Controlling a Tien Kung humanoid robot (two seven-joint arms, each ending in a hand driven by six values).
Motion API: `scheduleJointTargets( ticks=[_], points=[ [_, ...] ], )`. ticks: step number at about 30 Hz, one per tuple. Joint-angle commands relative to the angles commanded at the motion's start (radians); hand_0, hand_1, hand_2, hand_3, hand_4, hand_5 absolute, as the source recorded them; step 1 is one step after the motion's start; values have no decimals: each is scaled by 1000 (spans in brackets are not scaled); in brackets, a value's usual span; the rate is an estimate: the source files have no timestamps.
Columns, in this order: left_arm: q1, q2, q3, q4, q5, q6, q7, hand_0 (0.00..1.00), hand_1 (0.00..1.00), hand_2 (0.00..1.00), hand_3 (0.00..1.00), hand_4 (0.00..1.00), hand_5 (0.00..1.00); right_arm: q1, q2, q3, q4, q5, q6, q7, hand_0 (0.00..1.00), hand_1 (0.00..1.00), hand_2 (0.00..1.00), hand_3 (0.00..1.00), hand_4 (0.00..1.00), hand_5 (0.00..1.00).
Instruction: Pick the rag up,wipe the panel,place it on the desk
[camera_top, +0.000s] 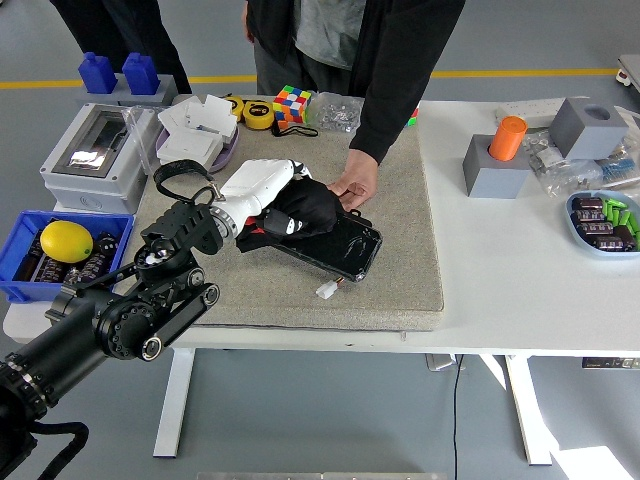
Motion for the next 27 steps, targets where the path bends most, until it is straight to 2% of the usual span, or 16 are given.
scheduleJointTargets(
  ticks=[12,17,27],
  points=[
    [5,43,-168,58,51,3,-10,246,317,415,558,725,2,-3,3,5,1,-2,0,0,594,609,562,545,942,380],
    [5,52,-169,64,48,0,-6,246,315,415,558,725,2,-2,4,8,2,-2,0,1,593,609,562,546,942,380],
    [11,41,-97,47,20,-6,1,244,314,413,558,725,2,1,5,9,2,-1,-1,3,593,609,562,546,942,380]
  ],
)
